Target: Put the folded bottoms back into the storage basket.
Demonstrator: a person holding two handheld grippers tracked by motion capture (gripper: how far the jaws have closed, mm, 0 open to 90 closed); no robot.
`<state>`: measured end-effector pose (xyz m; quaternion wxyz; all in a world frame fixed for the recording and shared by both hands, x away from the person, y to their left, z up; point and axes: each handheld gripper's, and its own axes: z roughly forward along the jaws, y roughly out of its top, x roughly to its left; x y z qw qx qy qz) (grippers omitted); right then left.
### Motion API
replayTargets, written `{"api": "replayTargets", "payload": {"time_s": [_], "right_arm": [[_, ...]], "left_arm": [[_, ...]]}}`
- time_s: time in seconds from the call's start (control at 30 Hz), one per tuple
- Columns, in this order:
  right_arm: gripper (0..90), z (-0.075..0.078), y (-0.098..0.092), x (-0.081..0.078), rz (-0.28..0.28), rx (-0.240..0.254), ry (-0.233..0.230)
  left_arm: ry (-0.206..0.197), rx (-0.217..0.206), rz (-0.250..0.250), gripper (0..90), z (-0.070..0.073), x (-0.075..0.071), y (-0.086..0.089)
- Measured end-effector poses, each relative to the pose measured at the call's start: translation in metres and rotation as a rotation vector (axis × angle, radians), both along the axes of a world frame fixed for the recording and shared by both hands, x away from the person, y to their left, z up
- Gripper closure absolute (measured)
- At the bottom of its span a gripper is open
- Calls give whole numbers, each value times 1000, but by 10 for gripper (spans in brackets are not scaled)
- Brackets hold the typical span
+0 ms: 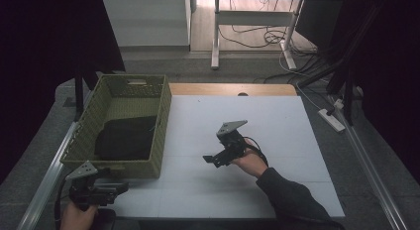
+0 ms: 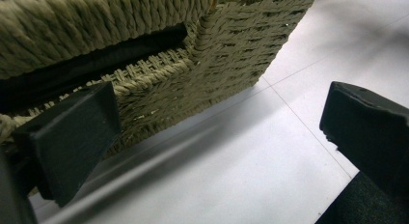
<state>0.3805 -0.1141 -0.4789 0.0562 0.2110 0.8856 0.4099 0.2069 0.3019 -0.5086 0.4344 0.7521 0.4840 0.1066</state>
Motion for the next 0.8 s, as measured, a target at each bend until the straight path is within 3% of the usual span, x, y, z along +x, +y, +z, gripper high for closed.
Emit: {"api": "replayTargets", "payload": {"time_s": [0.8], "right_arm": [[2,-13,-47,-24,-83,-36,-24]], "left_arm": [[5,-2,0,3,0,1,0]]}}
